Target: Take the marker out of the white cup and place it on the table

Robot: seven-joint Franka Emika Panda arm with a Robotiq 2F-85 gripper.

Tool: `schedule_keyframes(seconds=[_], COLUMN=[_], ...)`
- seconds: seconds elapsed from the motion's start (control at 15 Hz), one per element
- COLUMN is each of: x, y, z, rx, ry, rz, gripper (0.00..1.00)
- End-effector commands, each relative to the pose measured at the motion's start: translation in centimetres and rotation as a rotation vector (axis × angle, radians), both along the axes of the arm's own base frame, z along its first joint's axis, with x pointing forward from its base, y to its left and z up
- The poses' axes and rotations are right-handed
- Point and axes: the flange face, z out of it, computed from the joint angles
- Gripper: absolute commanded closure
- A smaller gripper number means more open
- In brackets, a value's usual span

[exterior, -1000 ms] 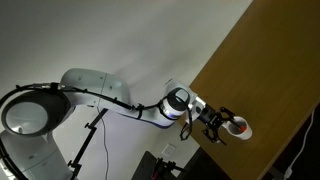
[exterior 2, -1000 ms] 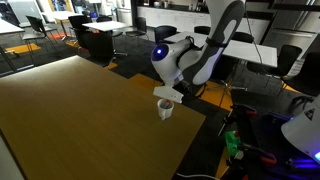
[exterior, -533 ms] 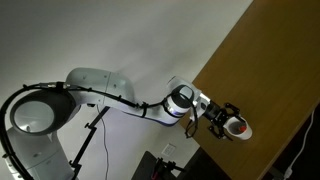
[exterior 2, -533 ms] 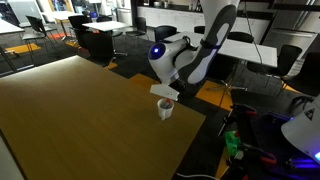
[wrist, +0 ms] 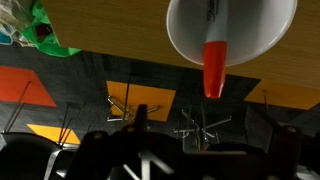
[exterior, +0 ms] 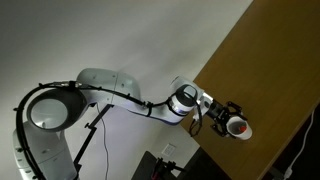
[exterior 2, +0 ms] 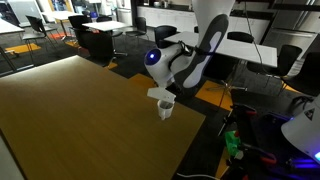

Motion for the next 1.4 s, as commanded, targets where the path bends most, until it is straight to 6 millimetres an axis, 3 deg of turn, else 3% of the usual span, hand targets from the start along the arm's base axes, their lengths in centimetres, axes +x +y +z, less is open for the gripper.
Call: schedule_keyframes(seconds=[0.0, 0.47, 0.6, 0.73, 0.87, 1.0, 1.13, 1.27, 1.33], x=[0.7, 1.2, 1.5, 1.7, 1.9, 2.0, 2.2, 2.2, 2.2], y=[0.2, 0.0, 0.0, 0.0, -0.1, -0.3, -0.5, -0.6, -0.6], z=[-1.5, -3.5, -3.8, -4.1, -4.3, -4.3, -4.3, -4.3, -4.2], rx=[-0.004, -0.007, -0.005, -0.002, -0.001, -0.003, -0.003, -0.004, -0.005], ry=[0.002, 0.014, 0.011, 0.008, 0.005, 0.000, -0.005, -0.008, -0.009], rz=[0.014, -0.005, -0.012, -0.021, -0.030, -0.036, -0.041, -0.045, -0.045], gripper=[0.00, 0.00, 0.15, 0.42, 0.58, 0.64, 0.65, 0.58, 0.62])
